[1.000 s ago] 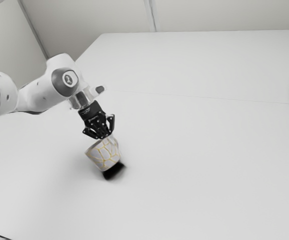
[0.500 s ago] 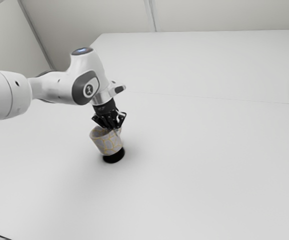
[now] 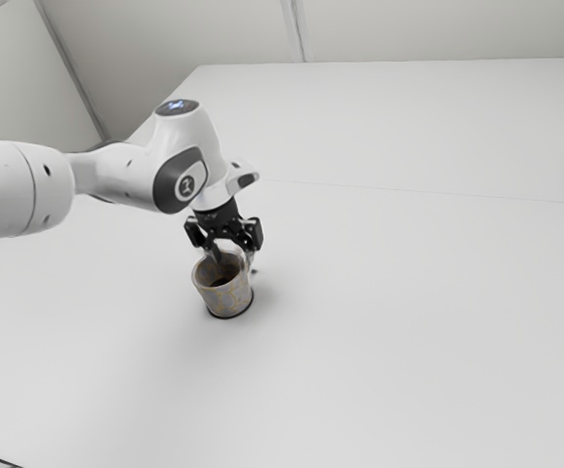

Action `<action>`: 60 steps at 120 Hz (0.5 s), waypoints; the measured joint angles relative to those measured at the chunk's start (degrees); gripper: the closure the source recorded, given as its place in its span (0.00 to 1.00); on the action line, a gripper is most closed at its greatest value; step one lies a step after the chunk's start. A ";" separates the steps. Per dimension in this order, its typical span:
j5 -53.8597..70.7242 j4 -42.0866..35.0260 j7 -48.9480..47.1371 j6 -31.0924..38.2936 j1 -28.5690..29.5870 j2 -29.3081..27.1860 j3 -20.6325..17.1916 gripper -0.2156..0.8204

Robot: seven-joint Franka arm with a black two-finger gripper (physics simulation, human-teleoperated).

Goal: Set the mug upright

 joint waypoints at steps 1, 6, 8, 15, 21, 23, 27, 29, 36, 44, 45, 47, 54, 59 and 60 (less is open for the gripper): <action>0.06 0.01 -0.03 -0.08 -0.02 -0.12 0.00 0.41; 0.33 0.04 -0.15 -0.50 -0.13 -0.91 -0.01 0.38; 0.41 0.08 -0.19 -0.65 -0.19 -1.28 0.02 0.36; 0.36 0.51 -0.32 -1.28 -0.27 -2.57 0.38 0.33; 0.23 0.79 -0.41 -1.82 -0.08 -3.60 0.35 0.30; 0.20 0.85 -0.42 -2.09 -0.05 -3.85 0.30 0.29; 0.15 1.39 -0.38 -2.91 -0.11 -4.19 0.26 0.28; 0.13 1.98 -0.33 -3.46 -0.21 -4.29 0.33 0.28; 0.22 4.62 0.08 -5.86 -0.31 -4.49 0.59 0.26; 0.53 8.48 0.84 -9.14 -0.05 -4.60 0.89 0.25; 0.57 8.95 0.93 -9.55 -0.03 -4.61 0.96 0.24; 0.63 9.80 1.12 -10.35 0.05 -4.64 1.07 0.24; 0.98 11.86 1.75 -12.69 0.36 -4.83 1.36 0.23; 1.57 12.96 2.16 -14.02 0.52 -5.05 1.44 0.23; 1.68 13.18 2.24 -14.27 0.54 -5.10 1.46 0.23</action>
